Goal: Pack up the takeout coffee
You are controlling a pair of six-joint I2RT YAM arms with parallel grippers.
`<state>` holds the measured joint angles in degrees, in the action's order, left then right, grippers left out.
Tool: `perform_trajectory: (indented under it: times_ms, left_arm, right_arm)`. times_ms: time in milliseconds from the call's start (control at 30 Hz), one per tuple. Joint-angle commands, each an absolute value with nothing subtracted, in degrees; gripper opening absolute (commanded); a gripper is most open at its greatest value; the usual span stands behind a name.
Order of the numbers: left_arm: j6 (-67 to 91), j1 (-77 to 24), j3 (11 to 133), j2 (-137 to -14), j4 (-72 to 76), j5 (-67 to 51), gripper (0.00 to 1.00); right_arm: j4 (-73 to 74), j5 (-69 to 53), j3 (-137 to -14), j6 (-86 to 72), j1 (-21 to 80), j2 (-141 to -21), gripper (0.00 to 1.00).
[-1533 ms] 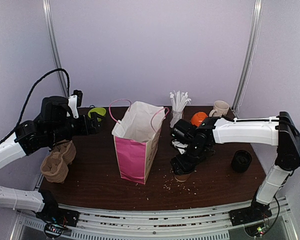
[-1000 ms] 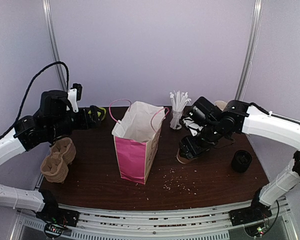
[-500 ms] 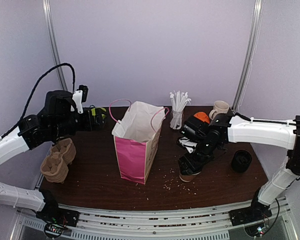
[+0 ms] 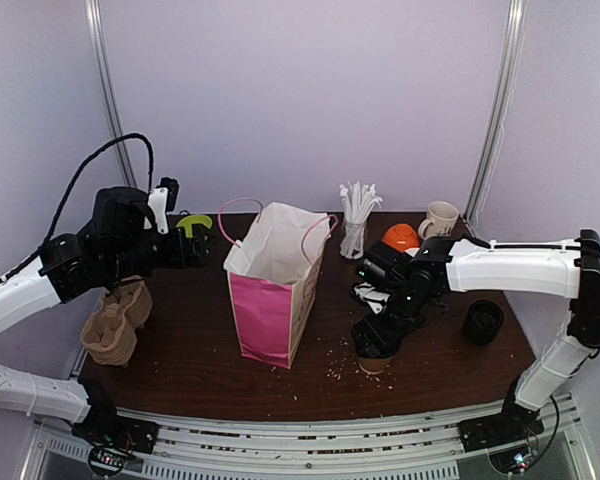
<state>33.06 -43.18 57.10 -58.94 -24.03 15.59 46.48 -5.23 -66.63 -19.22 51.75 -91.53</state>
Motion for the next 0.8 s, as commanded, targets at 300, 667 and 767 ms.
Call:
perform_trajectory:
  times_ms: [300, 667, 767]
  left_arm:
    - [35.98, -42.9, 55.06, -50.75, -26.28, 19.0, 0.98]
    - [38.73, -42.89, 51.93, -51.09, -25.6, 16.62, 0.98]
    - [39.1, -42.89, 51.3, -51.81, -24.84, 16.27, 0.98]
  right_arm:
    - [44.89, -6.65, -66.52, -22.19, 52.08, -79.79, 1.0]
    - [33.1, -3.67, -50.37, -28.92, 51.25, -65.33, 0.96]
    - [32.51, -3.65, -48.51, -29.06, 51.32, -63.43, 0.92]
